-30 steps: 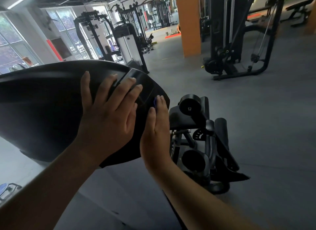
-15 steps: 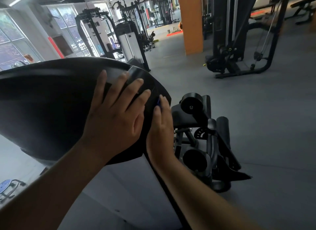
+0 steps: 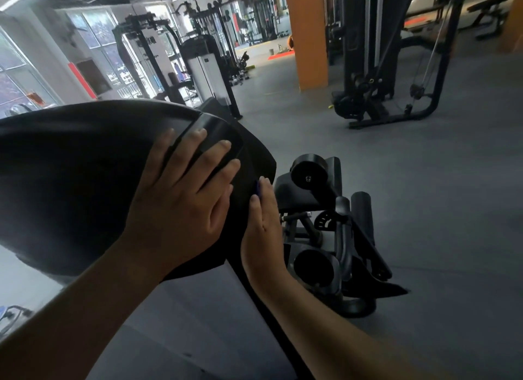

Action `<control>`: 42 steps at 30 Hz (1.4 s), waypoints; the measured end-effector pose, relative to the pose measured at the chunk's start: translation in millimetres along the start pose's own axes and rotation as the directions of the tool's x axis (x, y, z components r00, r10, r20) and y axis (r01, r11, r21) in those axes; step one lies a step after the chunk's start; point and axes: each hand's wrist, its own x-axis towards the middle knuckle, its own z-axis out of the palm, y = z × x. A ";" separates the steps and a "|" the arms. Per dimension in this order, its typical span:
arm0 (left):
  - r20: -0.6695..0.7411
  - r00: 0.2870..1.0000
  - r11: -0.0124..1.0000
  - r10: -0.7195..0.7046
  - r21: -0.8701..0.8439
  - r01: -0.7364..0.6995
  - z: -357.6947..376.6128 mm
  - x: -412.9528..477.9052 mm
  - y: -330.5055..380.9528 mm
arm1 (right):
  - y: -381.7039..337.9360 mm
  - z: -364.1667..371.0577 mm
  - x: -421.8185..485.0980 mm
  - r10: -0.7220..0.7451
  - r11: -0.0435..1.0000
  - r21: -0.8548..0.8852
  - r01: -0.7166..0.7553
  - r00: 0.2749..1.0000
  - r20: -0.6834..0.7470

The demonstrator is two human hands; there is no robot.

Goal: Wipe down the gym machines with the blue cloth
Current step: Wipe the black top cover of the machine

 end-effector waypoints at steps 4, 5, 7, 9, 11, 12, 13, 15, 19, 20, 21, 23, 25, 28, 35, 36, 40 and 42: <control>-0.002 1.000 1.000 -0.014 -0.014 0.014 0.1 -0.3 2.1 | -11.2 0.3 25.1 -0.045 0.997 0.054 0.046 0.999 -0.015; -0.004 1.000 1.000 -0.013 -0.018 0.013 -0.2 0.5 2.3 | -10.3 -2.5 33.4 -0.013 0.997 0.072 0.015 1.000 -0.026; -0.010 1.000 1.000 -0.007 -0.026 0.006 -0.5 1.6 1.1 | -7.5 -5.1 26.2 0.025 0.997 0.072 -0.023 0.999 -0.033; -0.008 1.000 1.000 -0.010 -0.024 0.009 -0.3 0.3 0.6 | -1.8 -1.2 -5.7 -0.020 0.999 0.033 0.020 1.000 -0.009; -0.002 1.000 1.000 -0.017 -0.021 0.017 0.1 -1.0 2.1 | -4.4 4.6 -27.2 -0.090 0.996 -0.011 0.090 0.995 0.031; -0.003 1.000 1.000 -0.022 -0.021 0.022 0.3 -0.8 3.0 | -4.1 5.9 -22.2 -0.108 0.994 -0.012 0.109 0.993 0.041; -0.004 1.000 0.999 -0.024 -0.022 0.024 0.6 -0.3 3.7 | -2.5 5.2 -10.8 -0.108 0.994 -0.010 0.109 0.993 0.040; -0.009 1.000 0.999 -0.026 -0.025 0.025 0.8 0.4 4.4 | 3.4 -3.8 17.5 -0.037 0.999 0.015 0.037 0.999 0.005; -0.013 1.000 0.999 -0.026 -0.032 0.025 1.4 0.3 2.9 | 14.3 -7.0 1.5 0.065 0.997 0.031 -0.065 0.998 -0.011; -0.012 1.000 0.999 -0.029 -0.031 0.029 1.8 -0.2 3.2 | 14.3 -3.2 -13.0 0.026 1.000 0.004 -0.026 1.000 0.006; -0.010 0.999 0.999 -0.032 -0.026 0.032 2.0 -1.0 4.2 | 10.7 -0.2 -23.7 -0.013 1.000 -0.023 0.014 1.000 0.019; -0.013 0.999 0.999 -0.035 -0.020 0.034 3.4 -1.7 6.2 | 8.9 -0.6 -18.1 -0.072 0.996 -0.052 0.074 0.997 0.039; -0.020 0.999 0.999 -0.037 -0.019 0.036 4.4 -1.2 6.7 | 15.6 -6.9 2.7 -0.058 0.997 -0.052 0.060 0.998 0.037; -0.020 0.999 0.999 -0.049 -0.026 0.048 5.6 -2.4 8.8 | 43.6 -18.8 5.9 0.083 0.997 -0.006 -0.083 0.997 0.000; 0.016 1.000 1.000 0.012 0.013 -0.012 12.6 -9.2 20.2 | 39.7 -13.8 -24.4 0.048 0.999 -0.008 -0.048 0.999 0.022; 0.016 1.000 1.000 0.017 0.016 -0.017 13.6 -10.2 20.9 | 32.4 -11.4 -18.3 0.011 1.000 -0.007 -0.011 0.999 0.030; 0.019 1.000 1.000 0.019 0.024 -0.019 14.7 -11.9 22.4 | 53.4 -12.3 -9.9 0.033 0.998 0.046 -0.033 0.999 -0.015; 0.017 0.999 0.999 0.027 0.032 -0.028 15.6 -11.8 22.1 | 70.1 -16.3 -11.1 0.168 0.982 0.090 -0.165 0.985 -0.032</control>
